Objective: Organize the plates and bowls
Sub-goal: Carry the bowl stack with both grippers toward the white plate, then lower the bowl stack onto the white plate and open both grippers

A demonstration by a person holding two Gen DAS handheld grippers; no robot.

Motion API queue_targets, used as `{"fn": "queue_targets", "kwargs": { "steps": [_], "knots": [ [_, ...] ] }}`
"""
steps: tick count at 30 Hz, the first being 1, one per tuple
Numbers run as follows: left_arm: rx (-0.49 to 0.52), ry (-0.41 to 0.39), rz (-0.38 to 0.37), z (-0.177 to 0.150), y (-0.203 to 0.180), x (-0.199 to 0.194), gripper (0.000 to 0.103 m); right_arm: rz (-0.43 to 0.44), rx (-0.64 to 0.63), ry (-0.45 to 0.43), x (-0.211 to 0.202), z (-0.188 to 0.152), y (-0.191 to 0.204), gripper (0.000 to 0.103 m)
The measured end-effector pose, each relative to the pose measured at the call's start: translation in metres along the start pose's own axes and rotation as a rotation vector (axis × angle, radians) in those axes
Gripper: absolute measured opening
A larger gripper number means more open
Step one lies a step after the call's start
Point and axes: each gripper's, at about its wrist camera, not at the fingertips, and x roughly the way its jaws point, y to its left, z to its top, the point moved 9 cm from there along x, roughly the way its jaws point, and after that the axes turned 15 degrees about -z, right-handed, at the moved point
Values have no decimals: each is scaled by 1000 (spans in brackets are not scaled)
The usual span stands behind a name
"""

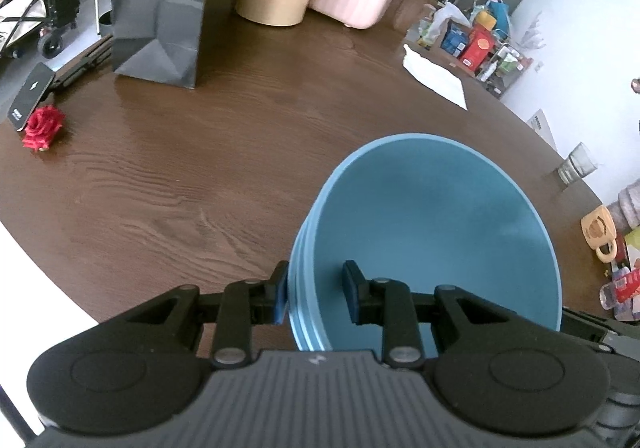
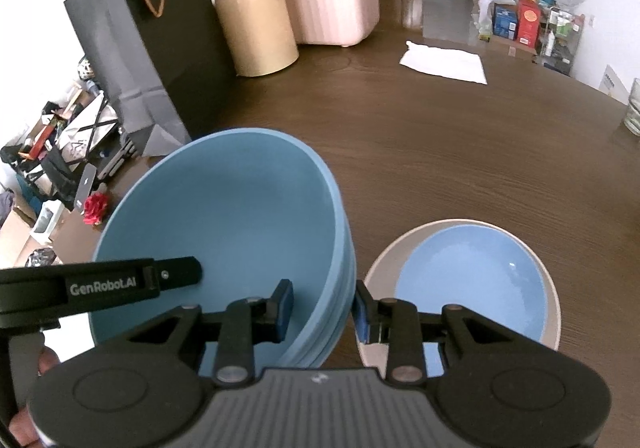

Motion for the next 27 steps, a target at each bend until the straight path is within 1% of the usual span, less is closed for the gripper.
{"fn": "queue_targets", "kwargs": {
  "steps": [12,21,27],
  "knots": [
    [24,25,-31,-11,-47,25,28,-27,46,-4,-2,-5,-55,31],
    [37,56,-62,-18,-84,53,28,-55,85,3,4,-7,-101,31],
    [44,75,-72,-22,-102,74,28,-57,118,12,14,-8,-128,31]
  ]
}}
